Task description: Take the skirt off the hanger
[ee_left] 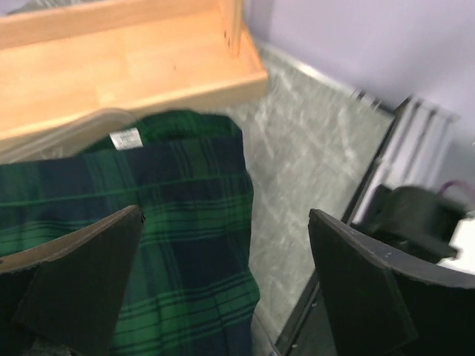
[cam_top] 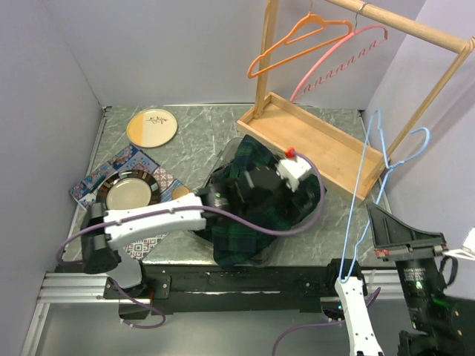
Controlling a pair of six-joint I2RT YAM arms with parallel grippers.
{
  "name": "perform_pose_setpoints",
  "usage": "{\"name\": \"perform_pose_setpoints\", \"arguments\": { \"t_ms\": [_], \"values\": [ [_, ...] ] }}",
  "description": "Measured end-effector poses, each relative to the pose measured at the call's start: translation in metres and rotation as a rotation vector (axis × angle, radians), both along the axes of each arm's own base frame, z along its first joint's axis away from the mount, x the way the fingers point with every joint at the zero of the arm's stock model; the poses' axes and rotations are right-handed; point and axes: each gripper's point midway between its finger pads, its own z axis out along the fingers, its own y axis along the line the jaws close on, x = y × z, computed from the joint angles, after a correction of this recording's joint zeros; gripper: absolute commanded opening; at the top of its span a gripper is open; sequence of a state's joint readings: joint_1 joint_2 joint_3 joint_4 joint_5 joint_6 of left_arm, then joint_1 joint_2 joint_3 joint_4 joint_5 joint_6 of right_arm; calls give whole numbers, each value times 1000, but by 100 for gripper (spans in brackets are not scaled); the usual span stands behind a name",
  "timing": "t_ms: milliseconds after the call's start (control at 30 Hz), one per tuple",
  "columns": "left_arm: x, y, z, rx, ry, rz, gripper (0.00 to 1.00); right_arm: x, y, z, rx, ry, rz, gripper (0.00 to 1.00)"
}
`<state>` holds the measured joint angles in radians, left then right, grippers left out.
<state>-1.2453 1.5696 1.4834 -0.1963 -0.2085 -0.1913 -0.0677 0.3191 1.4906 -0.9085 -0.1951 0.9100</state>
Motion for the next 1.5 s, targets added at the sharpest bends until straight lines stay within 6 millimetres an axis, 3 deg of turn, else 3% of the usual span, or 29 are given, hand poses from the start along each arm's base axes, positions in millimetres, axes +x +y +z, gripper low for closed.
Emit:
{"name": "perform_pose_setpoints", "arguments": {
  "t_ms": [100,267,467,533,567,667,833,1000,1067,1133,1233,1300,1367,1500],
  "values": [
    [-9,-12,-32,62,-35,3,97,-18,-3,15,-1,-50,-22,0],
    [-6,-33,-66,122,-107,49,97,-52,-4,42,0,-162,-41,0],
    [15,-59,-113,202,-220,159,99,-55,-4,46,1,-178,-46,0],
    [21,-64,-132,232,-249,185,87,-55,-4,46,1,-176,-46,0],
    [23,-65,-140,248,-260,199,67,-55,-5,46,1,-176,-47,0],
    [32,-67,-151,280,-286,246,36,-56,-5,46,0,-178,-48,0],
    [39,-50,-120,231,-335,313,17,-52,-5,44,-1,-168,-49,0],
    [47,-14,-48,99,-325,399,3,-41,-5,36,-3,-135,-43,0],
    [59,13,-15,22,-284,459,4,-40,-5,35,-3,-131,-39,0],
    [73,42,4,-39,-237,521,6,-38,-4,34,-4,-128,-33,0],
    [96,97,10,-96,-167,624,6,-31,-2,30,-6,-114,-19,0],
    [108,129,-6,-96,-111,672,8,-23,0,24,-4,-91,-7,0],
    [117,149,-40,-75,-46,703,8,-15,0,18,0,-65,1,0],
    [104,135,-146,55,128,629,8,-1,2,9,5,-20,14,0]
  ]
}}
